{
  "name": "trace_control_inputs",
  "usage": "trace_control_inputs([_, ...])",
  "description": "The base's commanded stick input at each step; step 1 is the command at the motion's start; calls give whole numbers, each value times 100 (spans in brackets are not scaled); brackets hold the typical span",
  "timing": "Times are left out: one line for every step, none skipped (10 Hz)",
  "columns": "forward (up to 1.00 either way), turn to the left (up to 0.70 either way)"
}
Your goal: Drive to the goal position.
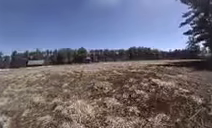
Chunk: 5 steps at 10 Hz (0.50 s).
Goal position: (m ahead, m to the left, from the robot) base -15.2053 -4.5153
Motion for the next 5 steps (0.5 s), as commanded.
trace_control_inputs([60,-39])
trace_control_inputs([50,-61])
trace_control_inputs([44,-73])
trace_control_inputs([35,0])
trace_control_inputs([35,-6])
